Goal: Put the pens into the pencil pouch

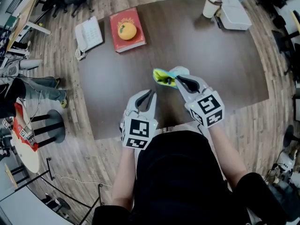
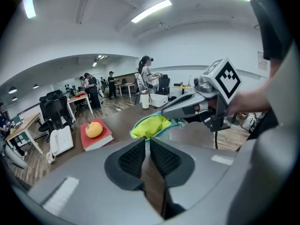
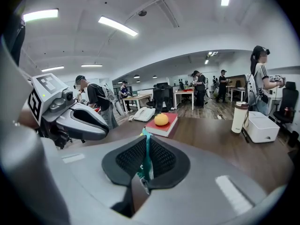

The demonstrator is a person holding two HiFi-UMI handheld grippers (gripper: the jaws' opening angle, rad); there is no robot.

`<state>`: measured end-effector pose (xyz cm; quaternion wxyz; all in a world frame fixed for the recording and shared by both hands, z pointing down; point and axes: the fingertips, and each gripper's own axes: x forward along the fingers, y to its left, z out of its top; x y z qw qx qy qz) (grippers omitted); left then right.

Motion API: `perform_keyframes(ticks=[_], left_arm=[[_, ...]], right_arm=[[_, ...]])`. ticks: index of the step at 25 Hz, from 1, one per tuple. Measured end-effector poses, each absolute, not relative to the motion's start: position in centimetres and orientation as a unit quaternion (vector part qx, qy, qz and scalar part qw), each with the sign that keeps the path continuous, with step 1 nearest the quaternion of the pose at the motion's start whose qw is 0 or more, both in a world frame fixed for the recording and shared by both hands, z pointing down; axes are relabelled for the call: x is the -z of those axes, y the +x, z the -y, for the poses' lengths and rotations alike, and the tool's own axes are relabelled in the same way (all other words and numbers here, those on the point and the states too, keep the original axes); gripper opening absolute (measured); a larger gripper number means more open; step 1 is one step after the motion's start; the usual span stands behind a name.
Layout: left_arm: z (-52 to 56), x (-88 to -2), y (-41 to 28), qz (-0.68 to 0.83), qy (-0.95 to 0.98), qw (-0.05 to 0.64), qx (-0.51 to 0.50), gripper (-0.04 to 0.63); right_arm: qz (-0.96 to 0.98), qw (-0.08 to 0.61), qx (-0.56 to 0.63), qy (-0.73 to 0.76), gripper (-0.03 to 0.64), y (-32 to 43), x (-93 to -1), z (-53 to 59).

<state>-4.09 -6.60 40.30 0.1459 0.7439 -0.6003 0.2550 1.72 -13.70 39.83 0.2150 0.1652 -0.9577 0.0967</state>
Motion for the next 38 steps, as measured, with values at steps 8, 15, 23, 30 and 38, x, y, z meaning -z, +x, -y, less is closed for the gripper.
perform_keyframes(ticks=[8,15,23,30,38], left_arm=[[6.9,-38.4,-5.2,0.618,0.74,0.136,-0.229,0.025],[6.8,-36.7,-6.5,0.635,0.735,0.124,-0.203,0.011],[6.6,-34.6,-7.3,0.65,0.73,0.11,-0.18,0.0],[6.9,-32.9,-7.6,0.661,0.728,0.099,-0.154,0.0],[6.5,-31.7,-8.1,0.676,0.721,0.092,-0.124,0.0]], right_arm=[[0.963,0.201,-0.075,0.162,0.029,0.6,-37.4,13.7],[0.969,0.179,-0.054,0.161,0.028,-0.8,-35.1,13.6],[0.974,0.159,-0.036,0.16,0.028,-1.4,-32.8,13.2],[0.978,0.141,-0.017,0.156,0.028,-1.6,-30.9,13.1],[0.979,0.131,-0.016,0.153,0.028,-1.8,-30.3,12.4]])
